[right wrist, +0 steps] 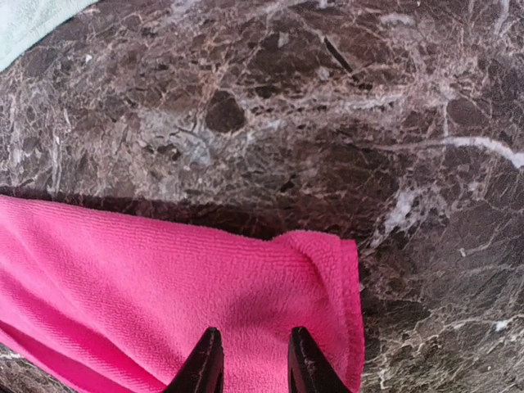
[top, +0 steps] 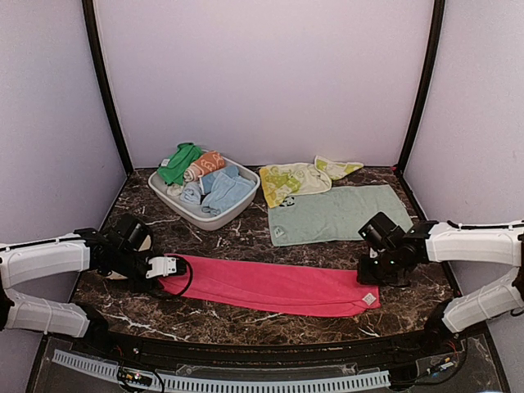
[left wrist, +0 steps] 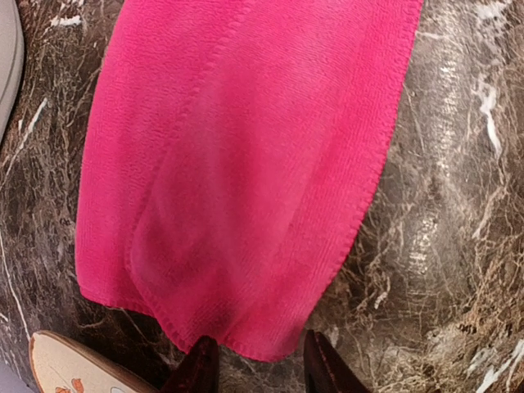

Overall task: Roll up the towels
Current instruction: Pick up the towel from the center of the board.

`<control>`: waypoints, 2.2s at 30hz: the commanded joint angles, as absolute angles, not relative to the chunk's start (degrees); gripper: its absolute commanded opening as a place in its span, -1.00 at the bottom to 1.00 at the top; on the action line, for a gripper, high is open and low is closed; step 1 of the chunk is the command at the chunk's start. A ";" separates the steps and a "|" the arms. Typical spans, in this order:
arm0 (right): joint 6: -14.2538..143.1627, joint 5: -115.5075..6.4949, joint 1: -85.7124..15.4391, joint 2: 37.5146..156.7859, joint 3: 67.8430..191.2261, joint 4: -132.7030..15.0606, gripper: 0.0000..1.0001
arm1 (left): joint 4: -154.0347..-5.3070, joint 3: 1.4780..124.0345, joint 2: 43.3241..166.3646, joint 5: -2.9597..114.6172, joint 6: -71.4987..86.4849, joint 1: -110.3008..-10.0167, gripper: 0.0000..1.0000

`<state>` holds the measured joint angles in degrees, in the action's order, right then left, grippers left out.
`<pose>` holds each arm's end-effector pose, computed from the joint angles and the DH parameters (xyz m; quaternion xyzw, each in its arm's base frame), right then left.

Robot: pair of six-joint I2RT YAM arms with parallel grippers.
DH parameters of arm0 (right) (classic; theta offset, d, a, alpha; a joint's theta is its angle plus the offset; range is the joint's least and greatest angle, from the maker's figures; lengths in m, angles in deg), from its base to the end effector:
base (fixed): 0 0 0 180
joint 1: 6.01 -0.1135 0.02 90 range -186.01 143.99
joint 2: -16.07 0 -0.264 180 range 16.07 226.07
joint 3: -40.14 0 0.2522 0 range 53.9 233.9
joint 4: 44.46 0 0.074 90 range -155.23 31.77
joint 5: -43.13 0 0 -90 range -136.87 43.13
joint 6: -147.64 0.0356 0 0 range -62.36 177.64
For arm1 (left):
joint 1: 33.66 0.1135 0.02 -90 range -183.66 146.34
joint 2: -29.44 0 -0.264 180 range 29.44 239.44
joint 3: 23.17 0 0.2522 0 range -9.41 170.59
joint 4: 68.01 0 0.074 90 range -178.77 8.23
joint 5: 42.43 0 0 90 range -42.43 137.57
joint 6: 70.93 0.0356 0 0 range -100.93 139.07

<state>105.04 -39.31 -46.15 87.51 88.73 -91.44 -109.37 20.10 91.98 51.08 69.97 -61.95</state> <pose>0.1605 0.1293 0.1632 0.0737 0.9797 0.0740 0.1711 0.1663 -0.0920 0.1691 0.6222 0.7401 0.0206 0.2543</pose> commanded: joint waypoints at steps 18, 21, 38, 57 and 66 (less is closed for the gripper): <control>99.06 -42.78 -43.16 98.78 99.47 -86.90 -0.52 | -108.45 36.41 116.64 52.00 66.75 -63.67 -0.20; 98.45 -42.91 -43.64 99.93 103.45 -87.05 -0.51 | -108.43 35.92 117.06 51.25 67.40 -63.69 -0.25; 104.12 -40.13 -51.49 80.84 97.01 -106.74 -0.02 | -115.43 37.09 115.10 53.30 72.35 -59.72 0.06; 103.66 -40.12 -58.05 78.20 96.07 -115.65 -0.09 | -121.11 40.07 117.43 55.22 76.08 -55.47 -0.12; 104.37 -39.59 -58.13 78.61 94.89 -113.81 -0.13 | -120.72 38.42 116.83 55.84 75.36 -55.47 -0.64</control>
